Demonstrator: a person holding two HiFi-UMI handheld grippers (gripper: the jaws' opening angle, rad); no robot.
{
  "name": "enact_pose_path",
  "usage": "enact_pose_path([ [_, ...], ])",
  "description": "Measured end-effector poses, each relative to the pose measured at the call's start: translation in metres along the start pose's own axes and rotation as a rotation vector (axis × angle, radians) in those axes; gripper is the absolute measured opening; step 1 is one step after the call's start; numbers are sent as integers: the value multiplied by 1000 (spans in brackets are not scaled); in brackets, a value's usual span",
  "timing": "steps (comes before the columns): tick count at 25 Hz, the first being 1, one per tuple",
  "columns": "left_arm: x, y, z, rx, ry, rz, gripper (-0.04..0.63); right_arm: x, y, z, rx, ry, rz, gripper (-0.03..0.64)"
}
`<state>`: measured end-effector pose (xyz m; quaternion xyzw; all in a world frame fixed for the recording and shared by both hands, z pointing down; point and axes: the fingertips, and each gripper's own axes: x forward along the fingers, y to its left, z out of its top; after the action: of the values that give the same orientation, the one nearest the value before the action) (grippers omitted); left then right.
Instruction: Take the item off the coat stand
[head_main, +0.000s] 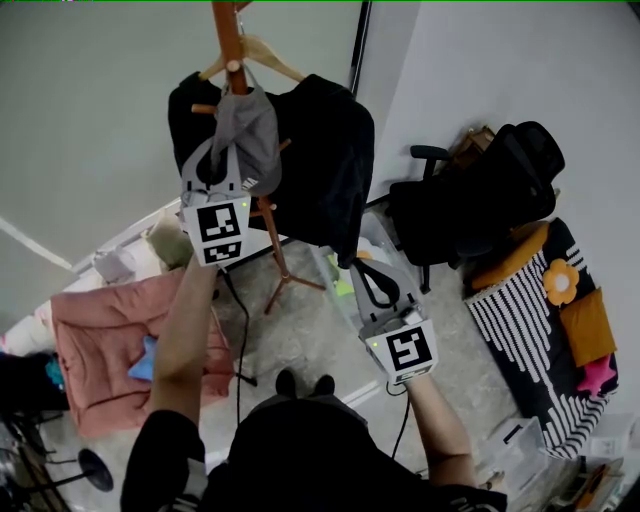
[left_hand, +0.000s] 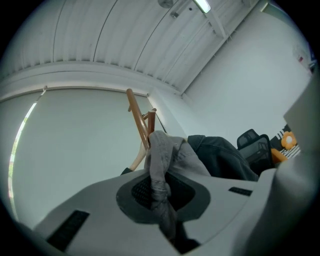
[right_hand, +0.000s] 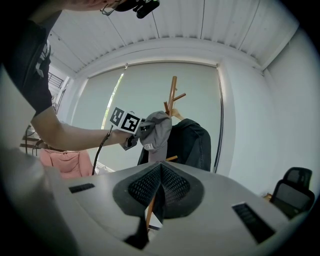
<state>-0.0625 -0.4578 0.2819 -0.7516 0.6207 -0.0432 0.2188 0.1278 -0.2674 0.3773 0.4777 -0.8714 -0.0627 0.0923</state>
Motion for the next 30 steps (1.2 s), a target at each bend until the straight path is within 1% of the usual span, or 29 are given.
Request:
enact_pose_path([
  [5, -8, 9, 10, -75, -21, -9, 34, 0, 0, 0, 1, -1, -7, 18],
  [7, -13, 13, 16, -95, -40, -4, 34, -1, 0, 1, 6, -1, -11, 18],
  [11, -21, 20, 32, -115, -82, -1, 34, -1, 0, 2, 9, -4, -12, 18],
  [22, -53, 40, 59, -166, -151, 5, 34, -6, 4, 9, 5, -21, -14, 18],
  [30, -84, 49, 65, -189, -173, -11, 34, -5, 7, 13, 3, -38, -11, 18],
])
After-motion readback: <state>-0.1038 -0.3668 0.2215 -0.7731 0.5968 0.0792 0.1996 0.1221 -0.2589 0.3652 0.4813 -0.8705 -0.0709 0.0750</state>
